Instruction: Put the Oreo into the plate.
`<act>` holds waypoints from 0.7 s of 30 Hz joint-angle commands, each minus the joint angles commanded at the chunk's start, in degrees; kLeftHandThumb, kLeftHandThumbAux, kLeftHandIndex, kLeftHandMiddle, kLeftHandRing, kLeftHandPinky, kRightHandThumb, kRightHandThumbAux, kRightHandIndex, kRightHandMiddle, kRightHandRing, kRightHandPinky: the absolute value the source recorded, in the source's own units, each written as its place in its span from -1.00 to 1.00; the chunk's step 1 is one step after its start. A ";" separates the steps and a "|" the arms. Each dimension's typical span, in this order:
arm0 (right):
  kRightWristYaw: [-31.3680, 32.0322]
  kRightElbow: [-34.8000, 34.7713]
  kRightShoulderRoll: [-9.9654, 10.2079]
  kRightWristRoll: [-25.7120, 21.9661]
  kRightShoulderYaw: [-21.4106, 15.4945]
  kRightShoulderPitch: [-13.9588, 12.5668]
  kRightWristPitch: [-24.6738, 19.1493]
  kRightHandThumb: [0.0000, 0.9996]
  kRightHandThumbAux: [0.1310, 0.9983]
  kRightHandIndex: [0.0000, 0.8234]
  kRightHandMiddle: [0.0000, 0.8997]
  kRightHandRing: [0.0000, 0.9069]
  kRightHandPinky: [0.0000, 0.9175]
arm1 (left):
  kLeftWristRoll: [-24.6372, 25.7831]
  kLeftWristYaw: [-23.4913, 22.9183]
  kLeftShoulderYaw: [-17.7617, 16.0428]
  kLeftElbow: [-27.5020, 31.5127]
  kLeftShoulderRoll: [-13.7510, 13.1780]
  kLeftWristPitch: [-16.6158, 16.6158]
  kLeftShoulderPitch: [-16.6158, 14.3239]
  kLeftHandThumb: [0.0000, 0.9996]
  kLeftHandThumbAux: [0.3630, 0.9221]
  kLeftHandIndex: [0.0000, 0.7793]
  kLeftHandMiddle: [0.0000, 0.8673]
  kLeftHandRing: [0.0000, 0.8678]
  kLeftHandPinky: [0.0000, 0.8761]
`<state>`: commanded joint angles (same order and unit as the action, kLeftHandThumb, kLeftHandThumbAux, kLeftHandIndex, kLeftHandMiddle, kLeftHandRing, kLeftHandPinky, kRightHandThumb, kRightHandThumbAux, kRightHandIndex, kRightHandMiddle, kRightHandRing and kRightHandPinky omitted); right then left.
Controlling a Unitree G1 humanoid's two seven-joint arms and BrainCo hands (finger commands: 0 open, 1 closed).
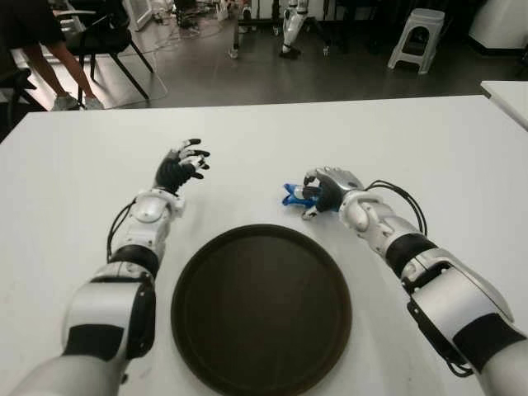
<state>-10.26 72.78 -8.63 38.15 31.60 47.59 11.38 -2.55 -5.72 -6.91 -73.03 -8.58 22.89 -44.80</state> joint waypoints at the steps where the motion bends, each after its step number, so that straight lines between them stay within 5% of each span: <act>1: -0.21 0.06 -0.04 0.14 0.12 0.03 0.13 -1.00 0.65 -0.02 -0.10 0.13 0.00 | 0.01 -0.03 -0.01 -0.02 0.01 0.00 -0.01 -0.53 0.08 -0.49 -0.22 -0.07 0.02; 7: -1.34 0.29 -0.07 0.57 0.55 0.47 0.40 -1.00 0.62 -0.04 -0.11 0.14 0.03 | 0.13 -0.33 -0.15 -0.08 0.10 0.05 -0.08 -0.53 0.08 -0.49 -0.21 -0.03 0.07; 13: -1.97 -0.25 0.10 0.13 0.09 1.20 0.04 -1.00 0.74 0.10 0.29 0.38 0.38 | 0.06 -0.39 -0.09 -0.06 0.19 0.00 -0.08 -0.52 0.16 -0.52 -0.26 -0.07 0.04; 21: -1.14 -0.88 0.24 -1.48 -1.73 1.48 -0.96 -1.00 0.81 0.12 0.39 0.47 0.49 | 0.36 -0.58 -0.33 0.10 0.42 0.02 -0.15 -0.51 0.18 -0.51 -0.24 -0.07 0.00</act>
<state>-11.40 71.89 -8.39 36.66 29.87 49.08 10.42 -2.19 -6.30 -7.23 -72.93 -8.16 22.91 -44.95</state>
